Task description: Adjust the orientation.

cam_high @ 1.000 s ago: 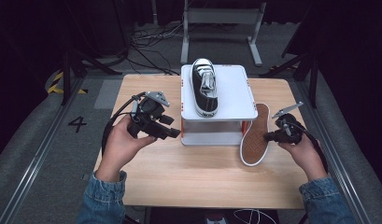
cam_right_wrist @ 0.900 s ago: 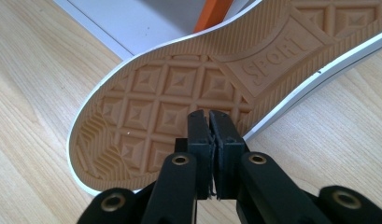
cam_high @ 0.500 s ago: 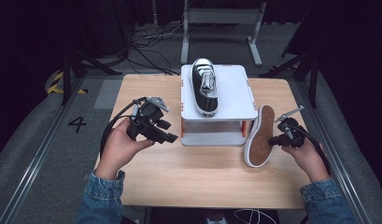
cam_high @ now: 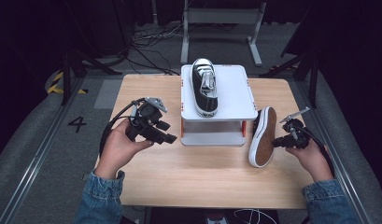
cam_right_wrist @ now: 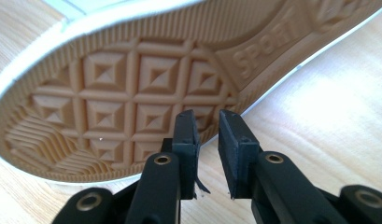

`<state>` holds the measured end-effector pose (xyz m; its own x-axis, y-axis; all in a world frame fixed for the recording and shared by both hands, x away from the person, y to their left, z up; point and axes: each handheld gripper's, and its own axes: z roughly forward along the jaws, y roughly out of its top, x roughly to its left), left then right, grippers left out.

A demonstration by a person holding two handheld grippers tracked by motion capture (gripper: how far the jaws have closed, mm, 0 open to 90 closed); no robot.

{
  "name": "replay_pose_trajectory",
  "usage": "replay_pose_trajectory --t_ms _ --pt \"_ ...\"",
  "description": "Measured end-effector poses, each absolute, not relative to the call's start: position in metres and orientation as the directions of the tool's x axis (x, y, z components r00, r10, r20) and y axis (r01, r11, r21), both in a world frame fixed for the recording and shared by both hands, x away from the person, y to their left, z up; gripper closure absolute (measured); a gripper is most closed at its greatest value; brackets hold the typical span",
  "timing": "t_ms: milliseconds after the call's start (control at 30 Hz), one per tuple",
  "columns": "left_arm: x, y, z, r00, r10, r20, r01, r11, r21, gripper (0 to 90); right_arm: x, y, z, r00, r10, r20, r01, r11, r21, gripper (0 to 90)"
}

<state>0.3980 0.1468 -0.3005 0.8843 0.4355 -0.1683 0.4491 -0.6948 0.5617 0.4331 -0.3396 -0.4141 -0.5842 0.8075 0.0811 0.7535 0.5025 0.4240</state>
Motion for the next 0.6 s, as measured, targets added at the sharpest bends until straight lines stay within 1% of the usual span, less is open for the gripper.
replay_pose_trajectory --t_ms 67,133,267,367,500,600 --pt "0.398 0.147 -0.301 0.881 0.441 -0.171 0.455 -0.693 0.559 43.1 0.433 -0.340 -0.410 -0.587 0.806 0.077 0.747 0.502 0.436 77.4" --pt "0.397 0.148 -0.301 0.878 0.446 -0.173 0.460 -0.687 0.563 43.1 0.432 -0.336 -0.399 -0.594 0.801 0.071 0.728 0.499 0.470 77.4" --pt "0.396 0.150 -0.301 0.874 0.452 -0.179 0.467 -0.679 0.566 43.1 0.430 -0.315 -0.375 -0.639 0.769 0.030 0.655 0.523 0.546 77.8" --pt "0.397 0.150 -0.302 0.876 0.448 -0.179 0.465 -0.684 0.563 43.1 0.431 -0.296 -0.367 -0.671 0.741 0.017 0.608 0.538 0.585 78.2" --pt "0.397 0.149 -0.304 0.877 0.444 -0.182 0.464 -0.688 0.558 43.1 0.434 -0.273 -0.369 -0.703 0.711 0.011 0.580 0.565 0.587 79.7" --pt "0.397 0.151 -0.304 0.875 0.447 -0.184 0.468 -0.686 0.558 43.1 0.437 -0.265 -0.378 -0.706 0.708 0.007 0.592 0.585 0.554 80.4"
